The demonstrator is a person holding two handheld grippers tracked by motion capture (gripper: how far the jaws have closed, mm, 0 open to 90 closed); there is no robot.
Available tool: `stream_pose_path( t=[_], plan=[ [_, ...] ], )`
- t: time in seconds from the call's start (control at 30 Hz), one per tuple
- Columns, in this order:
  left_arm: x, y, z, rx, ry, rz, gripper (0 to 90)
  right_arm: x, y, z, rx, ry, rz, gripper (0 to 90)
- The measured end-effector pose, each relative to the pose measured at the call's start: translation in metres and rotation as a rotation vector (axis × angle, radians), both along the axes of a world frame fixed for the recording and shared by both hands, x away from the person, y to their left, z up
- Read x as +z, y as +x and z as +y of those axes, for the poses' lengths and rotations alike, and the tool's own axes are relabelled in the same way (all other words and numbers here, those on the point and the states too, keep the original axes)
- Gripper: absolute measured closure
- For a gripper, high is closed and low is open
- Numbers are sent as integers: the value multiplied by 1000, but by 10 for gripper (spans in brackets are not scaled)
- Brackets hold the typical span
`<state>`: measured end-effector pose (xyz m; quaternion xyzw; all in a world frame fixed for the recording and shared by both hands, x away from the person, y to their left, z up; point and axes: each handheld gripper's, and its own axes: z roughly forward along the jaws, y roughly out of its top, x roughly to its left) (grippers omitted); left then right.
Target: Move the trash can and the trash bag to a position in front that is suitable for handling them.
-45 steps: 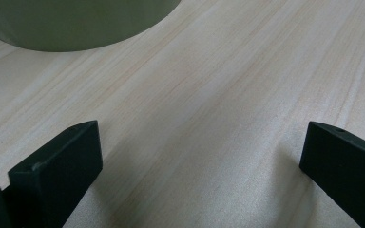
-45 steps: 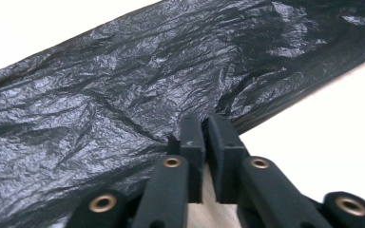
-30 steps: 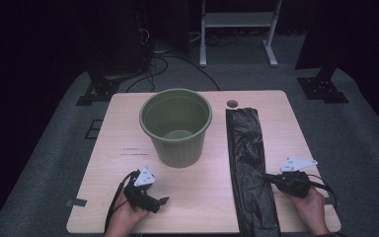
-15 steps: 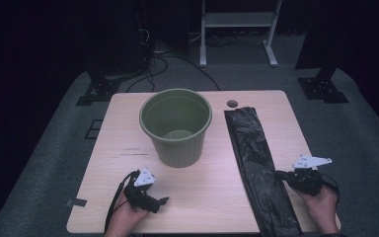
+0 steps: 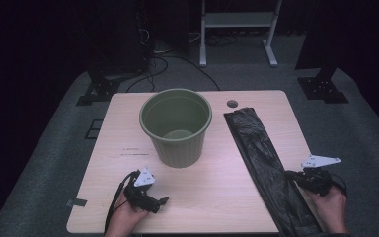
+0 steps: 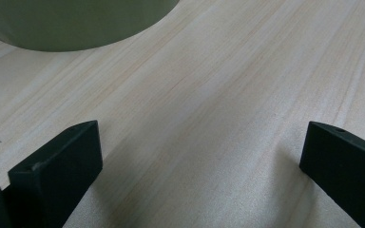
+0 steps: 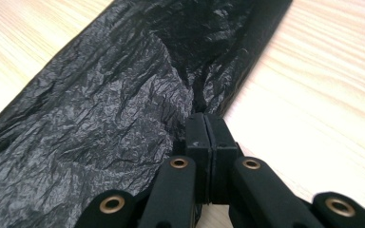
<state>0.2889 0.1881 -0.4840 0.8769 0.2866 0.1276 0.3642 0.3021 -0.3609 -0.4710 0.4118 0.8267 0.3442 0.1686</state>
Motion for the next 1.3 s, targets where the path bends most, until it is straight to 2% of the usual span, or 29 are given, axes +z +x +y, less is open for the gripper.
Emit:
stream_pose_path(
  t=[0.13,0.5,0.53,0.57,0.7,0.8,0.83,0.87,1.0,1.1,1.13,1.17,1.2,1.3],
  plan=[
    [0,0,0,0,0,0,0,-1,0,-2,-12,2,-1,767],
    [0,0,0,3,0,0,0,4,1,13,-1,17,-42,238],
    [0,0,0,3,0,0,0,4,1,13,-1,17,-42,238],
    [0,0,0,4,0,0,0,5,1,18,-2,19,-55,160],
    [0,0,0,4,0,0,0,4,1,29,29,33,-70,119],
    [0,0,0,4,0,0,0,0,1,37,53,10,-73,51],
    [0,0,0,4,1,0,0,0,1,37,53,10,-73,51],
    [0,0,0,4,0,0,0,-4,2,41,74,13,-68,13],
    [0,0,0,10,0,1,0,-7,2,46,90,16,-74,9],
    [1,0,2,12,-17,6,0,-12,3,50,102,0,-63,7],
    [2,0,2,16,-31,9,0,-13,3,51,105,-6,-57,7],
    [5,0,5,11,-68,14,18,-15,3,52,108,-14,-53,7],
    [6,0,6,15,-80,15,22,-16,3,52,107,-21,-50,5],
    [10,0,8,17,-76,15,16,-16,3,52,108,-15,-49,5]
  ],
)
